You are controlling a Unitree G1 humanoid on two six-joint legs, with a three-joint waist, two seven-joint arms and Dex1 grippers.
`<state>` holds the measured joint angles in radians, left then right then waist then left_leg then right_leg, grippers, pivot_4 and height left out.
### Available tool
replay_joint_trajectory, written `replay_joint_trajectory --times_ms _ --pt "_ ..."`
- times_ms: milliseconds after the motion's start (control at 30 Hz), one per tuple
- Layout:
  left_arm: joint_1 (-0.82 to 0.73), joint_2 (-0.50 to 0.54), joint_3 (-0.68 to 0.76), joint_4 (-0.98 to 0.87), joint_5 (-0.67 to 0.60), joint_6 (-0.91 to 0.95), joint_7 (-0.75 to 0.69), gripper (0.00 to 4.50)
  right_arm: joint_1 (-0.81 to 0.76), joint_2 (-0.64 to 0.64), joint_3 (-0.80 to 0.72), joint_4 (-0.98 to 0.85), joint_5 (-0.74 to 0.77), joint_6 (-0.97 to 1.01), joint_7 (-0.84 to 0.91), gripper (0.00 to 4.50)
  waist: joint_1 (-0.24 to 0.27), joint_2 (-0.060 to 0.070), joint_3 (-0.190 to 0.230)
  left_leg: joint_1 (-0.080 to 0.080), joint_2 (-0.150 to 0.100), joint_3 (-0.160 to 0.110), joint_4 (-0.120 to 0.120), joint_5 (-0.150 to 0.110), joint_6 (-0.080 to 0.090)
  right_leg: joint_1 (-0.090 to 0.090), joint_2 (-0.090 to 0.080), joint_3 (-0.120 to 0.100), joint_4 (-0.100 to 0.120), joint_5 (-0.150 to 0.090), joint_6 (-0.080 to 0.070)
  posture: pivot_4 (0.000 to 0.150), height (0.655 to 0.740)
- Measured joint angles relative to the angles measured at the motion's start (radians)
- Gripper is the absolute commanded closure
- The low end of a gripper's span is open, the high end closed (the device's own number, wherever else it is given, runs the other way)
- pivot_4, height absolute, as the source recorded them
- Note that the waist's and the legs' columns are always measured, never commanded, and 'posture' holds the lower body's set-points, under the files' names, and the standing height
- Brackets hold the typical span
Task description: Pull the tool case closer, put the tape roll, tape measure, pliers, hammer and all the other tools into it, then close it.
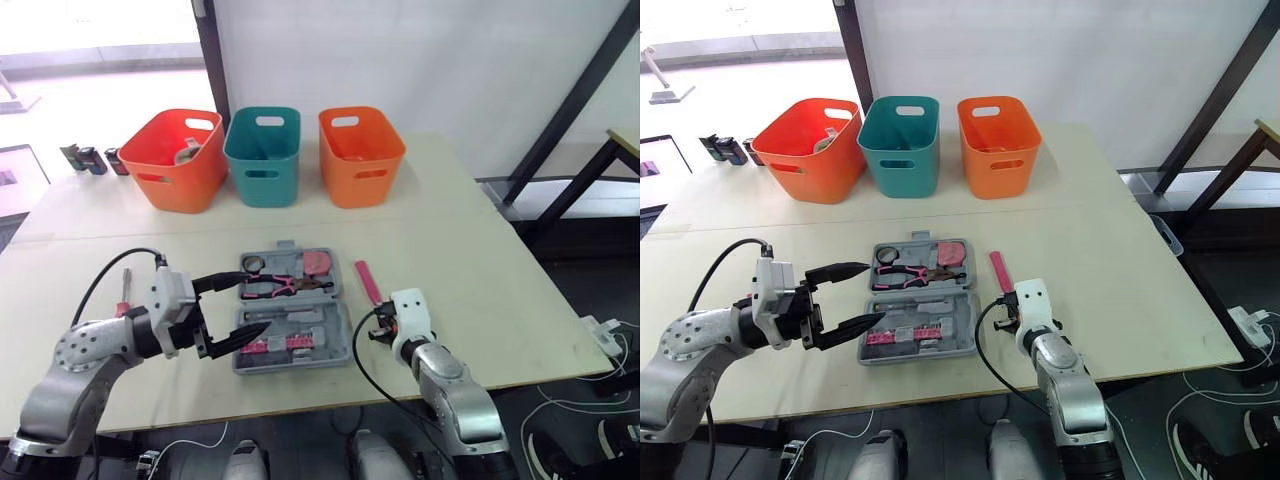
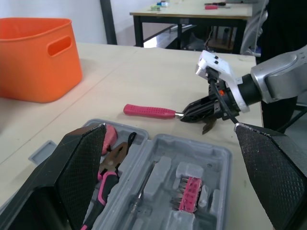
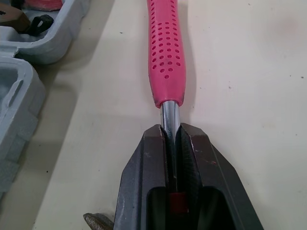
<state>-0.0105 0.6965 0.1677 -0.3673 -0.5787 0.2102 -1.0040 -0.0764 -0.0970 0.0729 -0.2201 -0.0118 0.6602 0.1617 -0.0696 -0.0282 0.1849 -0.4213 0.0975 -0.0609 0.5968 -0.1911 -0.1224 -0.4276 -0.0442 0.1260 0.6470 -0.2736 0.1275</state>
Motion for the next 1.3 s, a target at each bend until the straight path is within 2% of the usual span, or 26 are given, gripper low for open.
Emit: replay_joint_trajectory --times_ms 167,367,567,700,800,933,1067,1300 --pt "0.010 0.025 0.051 0.047 -0.002 -0.002 -0.023 0.00 -0.085 -0.123 0.031 -0.071 0.001 0.038 0.085 4.43 -0.003 0.002 0.001 0.000 0.000 0.000 0.000 0.000 0.000 -0.001 0.000 0.000 0.000 0.000 0.000 0.150 0.7400" --pt "0.070 0.078 0.166 0.137 -0.019 -0.025 -0.103 0.00 -0.405 -0.287 0.044 -0.243 0.149 0.207 0.333 4.43 -0.001 0.002 0.001 0.000 0.001 0.000 -0.003 0.000 0.000 -0.002 0.001 0.000 0.000 -0.001 0.000 0.150 0.7400" --pt "0.143 0.098 0.261 0.222 -0.023 -0.080 -0.193 0.00 -0.705 -0.349 0.285 -0.192 0.300 0.427 0.579 4.43 -0.003 0.002 0.001 -0.003 0.001 0.001 -0.002 0.000 0.000 -0.005 0.000 0.000 0.000 -0.001 0.000 0.150 0.7400" --pt "0.188 0.107 0.295 0.270 -0.020 -0.122 -0.248 0.00 -0.833 -0.344 0.464 -0.082 0.288 0.428 0.654 4.43 0.001 0.001 0.001 -0.004 0.001 0.001 -0.002 0.000 0.000 -0.006 0.000 0.000 0.000 -0.001 0.000 0.150 0.7400" --pt "0.206 0.110 0.298 0.288 -0.013 -0.147 -0.272 0.00 -0.860 -0.326 0.598 0.019 0.230 0.380 0.672 4.43 0.000 0.001 0.001 -0.005 0.001 0.001 -0.001 0.000 0.000 -0.006 -0.001 0.000 0.000 -0.001 0.000 0.150 0.7400" --pt "0.215 0.107 0.297 0.277 -0.009 -0.157 -0.269 0.00 -0.870 -0.316 0.683 0.096 0.166 0.302 0.689 4.43 -0.001 0.001 0.001 -0.006 0.001 0.001 -0.002 0.000 0.000 -0.008 0.000 0.000 0.001 0.000 0.000 0.150 0.7400" --pt "0.231 0.104 0.296 0.264 -0.008 -0.157 -0.256 0.00 -0.876 -0.336 0.708 0.164 0.105 0.245 0.712 4.43 0.000 0.001 0.001 -0.006 0.001 0.001 -0.002 0.000 0.000 -0.008 0.000 0.000 0.001 0.000 0.000 0.150 0.7400" --pt "0.229 0.096 0.292 0.245 -0.005 -0.157 -0.240 0.00 -0.876 -0.346 0.710 0.177 0.055 0.208 0.775 4.43 -0.002 0.001 0.001 -0.006 0.001 0.001 -0.002 0.000 0.000 -0.008 0.000 0.000 0.001 0.000 0.000 0.150 0.7400"
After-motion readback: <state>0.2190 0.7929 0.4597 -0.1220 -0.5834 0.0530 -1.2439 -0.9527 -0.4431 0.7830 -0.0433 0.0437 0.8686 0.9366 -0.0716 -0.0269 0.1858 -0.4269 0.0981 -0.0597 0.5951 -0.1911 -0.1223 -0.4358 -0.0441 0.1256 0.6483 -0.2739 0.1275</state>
